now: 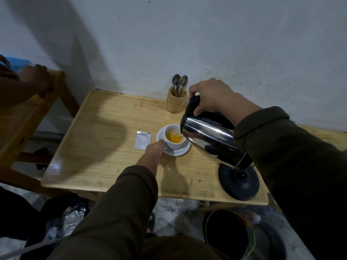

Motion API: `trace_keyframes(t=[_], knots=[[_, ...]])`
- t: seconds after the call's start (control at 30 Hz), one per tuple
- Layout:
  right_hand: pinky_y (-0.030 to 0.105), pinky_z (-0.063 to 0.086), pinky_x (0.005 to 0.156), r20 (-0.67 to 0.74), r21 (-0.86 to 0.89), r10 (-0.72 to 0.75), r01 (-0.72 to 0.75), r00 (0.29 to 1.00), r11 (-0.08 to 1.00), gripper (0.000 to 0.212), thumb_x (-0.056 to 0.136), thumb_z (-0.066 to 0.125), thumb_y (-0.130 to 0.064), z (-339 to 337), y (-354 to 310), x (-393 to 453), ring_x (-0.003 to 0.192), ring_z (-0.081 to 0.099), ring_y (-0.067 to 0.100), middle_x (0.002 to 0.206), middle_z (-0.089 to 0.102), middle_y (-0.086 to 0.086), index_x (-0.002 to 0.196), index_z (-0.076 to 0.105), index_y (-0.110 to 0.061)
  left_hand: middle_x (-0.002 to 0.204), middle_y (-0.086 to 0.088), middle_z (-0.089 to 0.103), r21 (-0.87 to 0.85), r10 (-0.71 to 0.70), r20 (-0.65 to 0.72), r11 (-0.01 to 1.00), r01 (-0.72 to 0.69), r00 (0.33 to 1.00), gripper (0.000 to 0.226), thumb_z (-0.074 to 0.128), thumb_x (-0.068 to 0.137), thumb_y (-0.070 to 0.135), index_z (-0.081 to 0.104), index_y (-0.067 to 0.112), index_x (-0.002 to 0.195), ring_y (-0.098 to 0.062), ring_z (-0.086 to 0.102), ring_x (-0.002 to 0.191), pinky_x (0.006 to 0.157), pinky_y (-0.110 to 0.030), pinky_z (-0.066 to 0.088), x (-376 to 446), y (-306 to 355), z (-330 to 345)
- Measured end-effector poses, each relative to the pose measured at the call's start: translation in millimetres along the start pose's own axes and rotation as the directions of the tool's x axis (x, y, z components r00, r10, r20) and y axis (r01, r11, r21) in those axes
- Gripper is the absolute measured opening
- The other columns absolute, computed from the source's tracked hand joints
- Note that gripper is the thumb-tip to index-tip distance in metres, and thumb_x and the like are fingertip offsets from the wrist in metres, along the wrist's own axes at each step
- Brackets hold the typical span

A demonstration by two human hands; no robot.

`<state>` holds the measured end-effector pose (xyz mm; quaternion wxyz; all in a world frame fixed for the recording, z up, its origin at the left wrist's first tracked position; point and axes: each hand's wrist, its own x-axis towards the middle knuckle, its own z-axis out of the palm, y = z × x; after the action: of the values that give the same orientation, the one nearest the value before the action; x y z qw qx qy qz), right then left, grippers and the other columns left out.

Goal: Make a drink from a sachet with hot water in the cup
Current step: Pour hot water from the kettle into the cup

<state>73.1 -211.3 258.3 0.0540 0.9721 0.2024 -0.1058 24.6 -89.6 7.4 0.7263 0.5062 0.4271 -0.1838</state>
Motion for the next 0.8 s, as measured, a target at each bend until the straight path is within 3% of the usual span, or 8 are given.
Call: trace_keyframes(t=[0.8], knots=[[0.037,0.046,0.073,-0.008,-0.061,-0.015,0.015,1.000,0.998,0.046,0.066,0.080,-0.028,0.6,-11.5,2.8,0.099,0.057,0.030,0.112,0.062,0.009,0.106,0.057,-0.024,0.129,-0.017,0.058,0.014,-0.005,0.002,1.000,0.005,1.000,0.061,0.061,0.085,0.036,0.047,0.004,0.135,-0.030,0.055,0.119,0.106,-0.043,0.045,-0.7,2.4,-1.3]])
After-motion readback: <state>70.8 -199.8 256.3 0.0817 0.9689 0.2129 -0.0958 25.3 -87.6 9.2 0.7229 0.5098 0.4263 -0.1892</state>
